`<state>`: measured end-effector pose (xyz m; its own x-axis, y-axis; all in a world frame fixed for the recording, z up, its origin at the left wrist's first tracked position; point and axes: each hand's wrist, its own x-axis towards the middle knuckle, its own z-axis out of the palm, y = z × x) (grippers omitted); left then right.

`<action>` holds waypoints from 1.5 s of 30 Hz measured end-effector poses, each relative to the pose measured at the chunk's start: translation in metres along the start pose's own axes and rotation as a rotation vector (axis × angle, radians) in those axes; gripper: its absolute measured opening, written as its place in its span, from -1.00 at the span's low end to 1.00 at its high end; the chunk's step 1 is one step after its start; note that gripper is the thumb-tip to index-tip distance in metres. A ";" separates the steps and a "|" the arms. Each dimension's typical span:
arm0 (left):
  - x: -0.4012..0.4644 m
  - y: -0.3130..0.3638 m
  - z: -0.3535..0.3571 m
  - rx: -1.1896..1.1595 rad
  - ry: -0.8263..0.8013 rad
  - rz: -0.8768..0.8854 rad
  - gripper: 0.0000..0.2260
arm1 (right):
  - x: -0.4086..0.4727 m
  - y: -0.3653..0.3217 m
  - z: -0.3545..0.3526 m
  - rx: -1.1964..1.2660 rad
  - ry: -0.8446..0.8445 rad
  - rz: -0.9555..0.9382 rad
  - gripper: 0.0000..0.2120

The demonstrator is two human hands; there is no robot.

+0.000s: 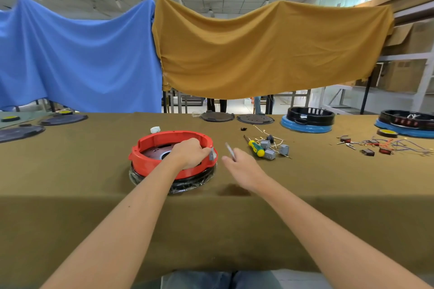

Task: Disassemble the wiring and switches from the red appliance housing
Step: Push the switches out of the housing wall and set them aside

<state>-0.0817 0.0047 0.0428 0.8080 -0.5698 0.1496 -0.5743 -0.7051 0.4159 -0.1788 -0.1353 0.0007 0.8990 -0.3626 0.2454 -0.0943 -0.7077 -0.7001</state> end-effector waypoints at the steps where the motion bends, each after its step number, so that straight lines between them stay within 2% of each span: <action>1: 0.000 0.000 0.000 0.001 -0.002 0.000 -0.55 | 0.001 -0.001 0.003 0.060 0.050 -0.023 -0.72; 5: -0.001 -0.001 0.000 0.003 -0.002 -0.003 -0.60 | 0.013 -0.007 0.020 0.232 0.116 -0.095 -0.75; 10: -0.001 -0.002 0.000 0.015 0.009 0.020 -0.59 | 0.021 -0.006 0.036 0.271 0.195 -0.109 -0.86; 17: -0.001 0.000 0.001 0.027 0.009 0.028 -0.59 | 0.018 -0.007 0.035 0.228 0.233 -0.143 -0.72; 22: -0.004 0.001 0.001 0.026 0.010 0.052 -0.65 | 0.019 -0.003 0.030 0.228 0.147 -0.150 -0.72; 25: -0.006 -0.001 0.001 0.061 0.035 0.085 -0.67 | 0.019 0.013 0.020 0.344 0.296 -0.062 -0.79; 33: -0.007 -0.008 0.015 0.219 0.165 0.190 -0.71 | 0.031 0.075 -0.050 0.352 0.664 0.208 -0.79; 41: 0.001 -0.015 0.030 0.248 0.329 0.386 -0.79 | 0.057 0.108 -0.063 0.377 0.748 0.395 -0.77; 45: 0.002 -0.021 0.032 0.263 0.378 0.465 -0.80 | 0.057 0.119 -0.064 0.583 0.821 0.430 -0.81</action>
<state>-0.0729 0.0046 0.0053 0.4310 -0.6861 0.5861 -0.8491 -0.5281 0.0063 -0.1666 -0.2793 -0.0256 0.2604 -0.9574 0.1249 0.0790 -0.1078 -0.9910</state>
